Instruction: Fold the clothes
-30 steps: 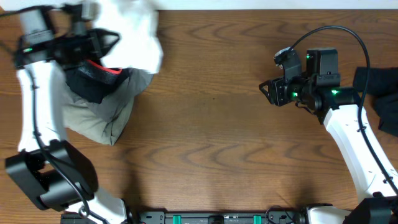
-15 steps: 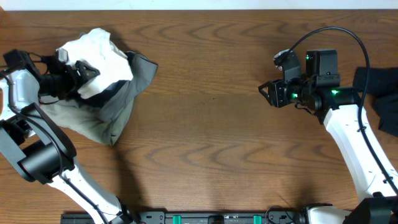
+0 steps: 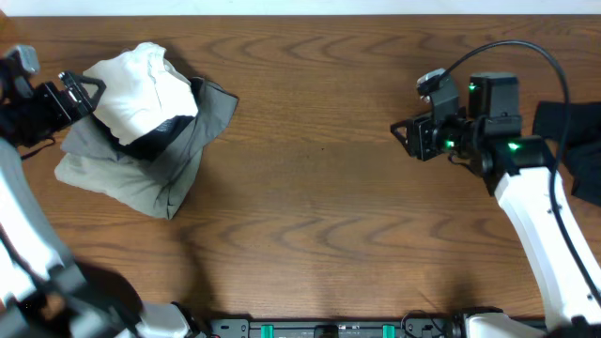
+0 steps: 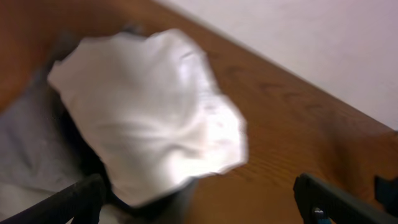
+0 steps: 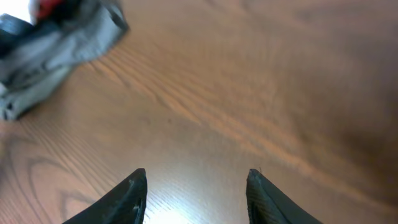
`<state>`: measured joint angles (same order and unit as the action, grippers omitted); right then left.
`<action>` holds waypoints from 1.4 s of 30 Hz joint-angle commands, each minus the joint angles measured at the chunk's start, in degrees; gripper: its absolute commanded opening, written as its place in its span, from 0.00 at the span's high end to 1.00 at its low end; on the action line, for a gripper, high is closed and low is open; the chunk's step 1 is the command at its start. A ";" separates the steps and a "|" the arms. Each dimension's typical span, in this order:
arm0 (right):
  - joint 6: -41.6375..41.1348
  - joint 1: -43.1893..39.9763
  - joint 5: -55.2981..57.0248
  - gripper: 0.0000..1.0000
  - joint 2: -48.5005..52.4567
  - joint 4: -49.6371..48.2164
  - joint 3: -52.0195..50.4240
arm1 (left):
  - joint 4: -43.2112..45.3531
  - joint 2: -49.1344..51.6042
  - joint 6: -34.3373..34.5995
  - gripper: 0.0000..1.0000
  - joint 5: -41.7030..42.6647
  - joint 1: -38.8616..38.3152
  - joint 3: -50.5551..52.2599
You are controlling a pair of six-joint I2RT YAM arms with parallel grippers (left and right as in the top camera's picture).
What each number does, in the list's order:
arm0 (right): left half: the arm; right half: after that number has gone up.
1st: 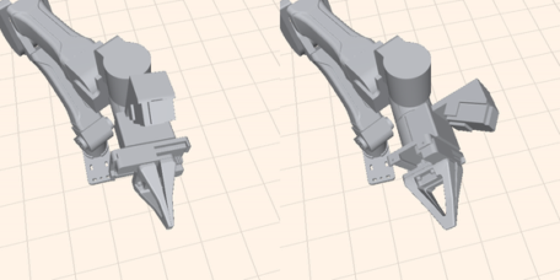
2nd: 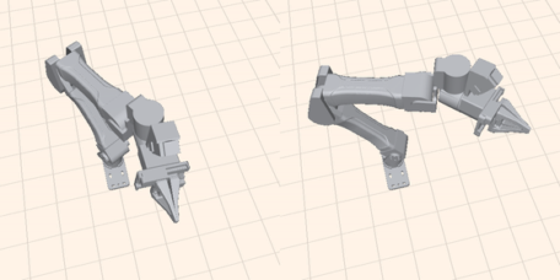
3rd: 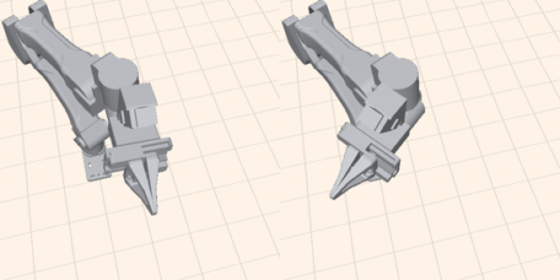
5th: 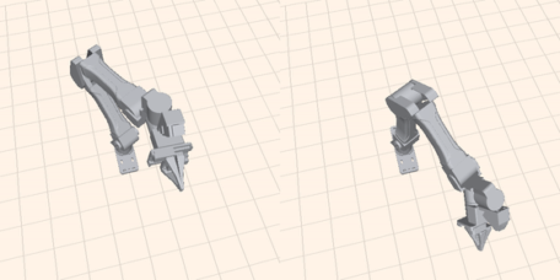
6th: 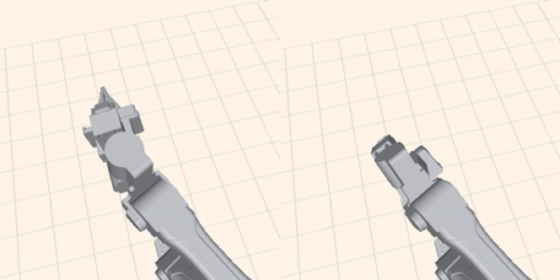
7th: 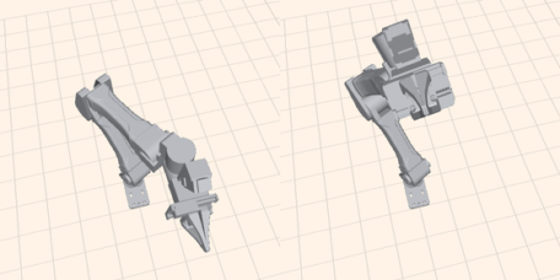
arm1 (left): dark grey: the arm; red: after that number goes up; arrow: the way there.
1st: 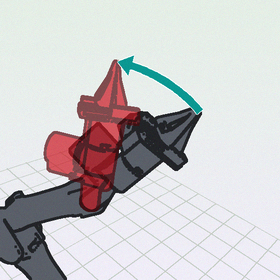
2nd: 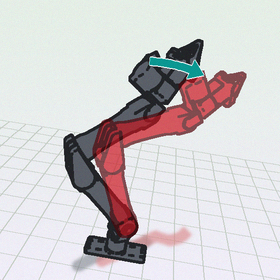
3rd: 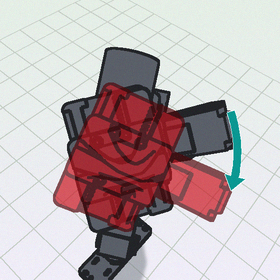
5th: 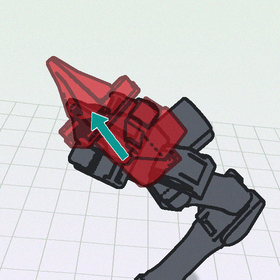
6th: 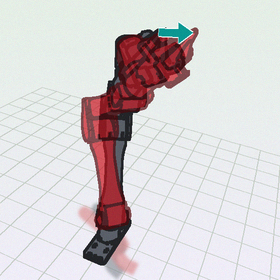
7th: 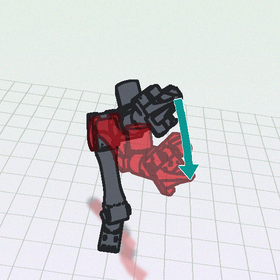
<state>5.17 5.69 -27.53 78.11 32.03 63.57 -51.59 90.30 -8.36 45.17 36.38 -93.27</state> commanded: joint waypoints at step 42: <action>-1.40 -0.76 5.38 0.01 -32.94 8.09 -4.04 | -15.04 -29.86 0.74 0.02 -29.35 -31.36 0.09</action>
<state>2.37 5.58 -25.69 48.21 41.63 62.26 -66.65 60.60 -8.56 16.12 5.34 -93.45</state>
